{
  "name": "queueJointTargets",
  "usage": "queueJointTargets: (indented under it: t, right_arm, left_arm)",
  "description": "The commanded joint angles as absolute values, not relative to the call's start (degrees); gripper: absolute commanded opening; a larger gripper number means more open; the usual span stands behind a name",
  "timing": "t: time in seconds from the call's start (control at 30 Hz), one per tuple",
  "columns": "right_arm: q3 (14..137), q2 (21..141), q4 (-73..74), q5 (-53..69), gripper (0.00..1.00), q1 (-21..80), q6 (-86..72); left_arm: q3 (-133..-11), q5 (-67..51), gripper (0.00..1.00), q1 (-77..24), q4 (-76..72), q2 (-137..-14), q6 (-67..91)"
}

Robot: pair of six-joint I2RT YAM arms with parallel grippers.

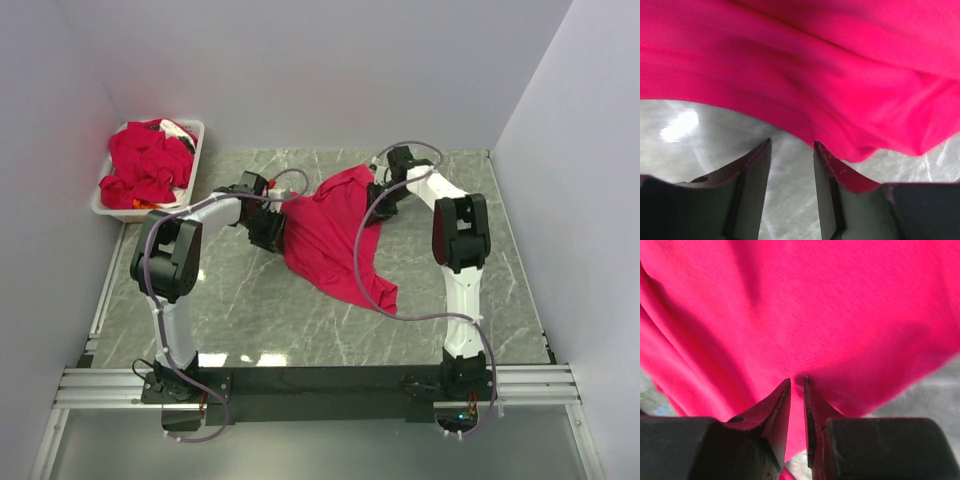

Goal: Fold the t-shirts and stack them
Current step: Flatten the tshirt out

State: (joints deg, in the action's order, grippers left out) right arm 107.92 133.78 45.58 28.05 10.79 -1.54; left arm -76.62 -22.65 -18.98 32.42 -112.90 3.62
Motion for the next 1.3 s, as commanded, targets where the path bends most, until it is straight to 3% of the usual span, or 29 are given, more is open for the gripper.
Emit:
queueJointTargets:
  t: [0.0, 0.27, 0.43, 0.57, 0.73, 1.0, 1.27]
  right_arm:
    - [100.66, 129.65, 45.09, 27.07, 0.24, 8.35, -3.52]
    - [75.52, 113.05, 43.85, 31.36, 0.25, 10.63, -1.15]
    - [66.63, 104.43, 47.18, 33.92, 0.25, 13.27, 2.98]
    - [70.83, 101.88, 54.39, 37.36, 0.25, 11.87, 10.18]
    - [78.64, 99.67, 48.09, 28.77, 0.29, 8.61, 6.86]
    - [90.69, 113.63, 45.62, 19.60, 0.28, 8.88, 7.21]
    - [85.18, 116.37, 46.49, 12.75, 0.23, 8.79, 7.12]
  left_arm:
    - [-80.76, -18.02, 0.45, -15.13, 33.13, -114.60, 4.75]
    - [-99.18, -13.89, 0.45, -5.37, 38.40, -124.36, 2.29]
    - [-103.02, -20.46, 0.53, -5.09, 39.39, -121.41, -2.89]
    - [-95.56, -22.40, 0.57, -8.96, 38.41, -116.02, -4.48]
    - [-86.85, -25.49, 0.61, -15.72, 34.20, -110.23, -1.24]
    - [-77.44, -24.88, 0.59, -22.41, 31.56, -110.48, -0.35]
    - [-77.78, -19.69, 0.57, -22.24, 34.01, -114.43, -0.44]
